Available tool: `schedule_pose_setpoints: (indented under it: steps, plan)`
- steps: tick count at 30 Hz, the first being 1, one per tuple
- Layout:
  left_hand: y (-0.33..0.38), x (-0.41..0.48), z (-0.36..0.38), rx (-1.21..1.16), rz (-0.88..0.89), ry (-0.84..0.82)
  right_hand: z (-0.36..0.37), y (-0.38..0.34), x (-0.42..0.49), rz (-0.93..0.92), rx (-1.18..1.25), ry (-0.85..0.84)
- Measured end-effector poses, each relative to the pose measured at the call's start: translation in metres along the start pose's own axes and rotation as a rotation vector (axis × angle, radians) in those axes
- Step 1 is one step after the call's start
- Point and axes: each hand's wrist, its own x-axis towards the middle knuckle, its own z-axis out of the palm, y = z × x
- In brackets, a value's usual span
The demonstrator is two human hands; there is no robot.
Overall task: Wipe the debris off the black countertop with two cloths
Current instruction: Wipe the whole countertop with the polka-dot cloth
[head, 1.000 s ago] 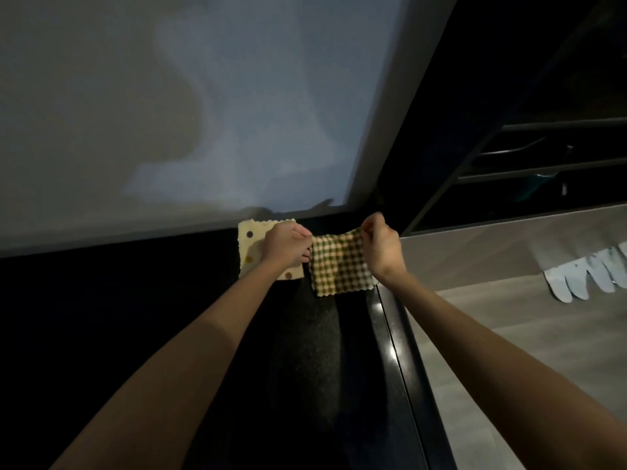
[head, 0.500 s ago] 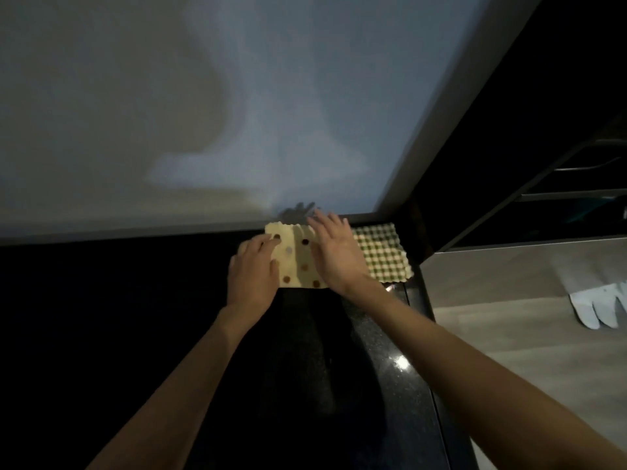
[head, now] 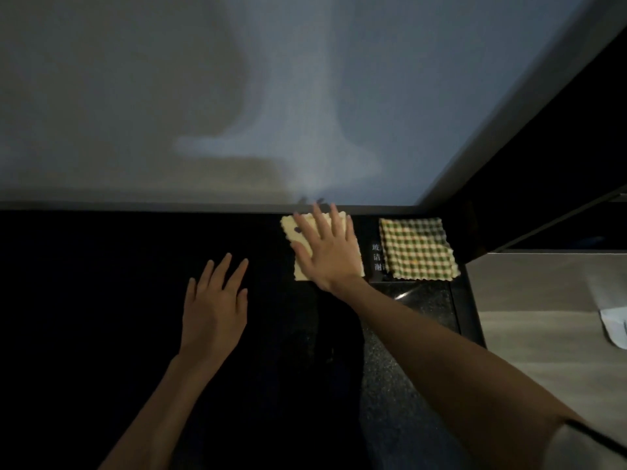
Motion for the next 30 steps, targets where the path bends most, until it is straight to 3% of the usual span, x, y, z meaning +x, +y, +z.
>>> schedule_pose_setpoints:
  steps: [4,8,10,13,16,21,24,30]
  plan:
    - [-0.011,-0.019,-0.004,0.039,-0.04,-0.012,0.013,-0.036,-0.041,-0.282,0.022,-0.029]
    - [-0.017,-0.031,-0.007,0.103,-0.067,-0.042,0.025,-0.028,-0.094,-0.425,0.0,-0.041]
    - [-0.014,-0.034,-0.009,0.147,-0.093,-0.076,0.025,-0.003,-0.102,-0.352,0.005,-0.017]
    - [-0.012,-0.037,-0.008,0.17,-0.119,-0.102,0.015,0.028,-0.088,-0.048,0.002,0.016]
    - [-0.013,-0.04,-0.005,0.161,-0.133,-0.067,0.008,0.025,-0.058,0.145,0.006,0.039]
    - [-0.015,-0.04,-0.003,0.185,-0.128,-0.062,0.005,-0.001,0.0,0.285,-0.002,0.036]
    - [-0.018,-0.04,-0.004,0.234,-0.11,-0.084,0.003,-0.021,0.021,0.205,0.004,0.034]
    - [-0.023,-0.038,-0.011,0.215,-0.086,-0.162,0.023,-0.06,-0.028,-0.191,-0.009,-0.015]
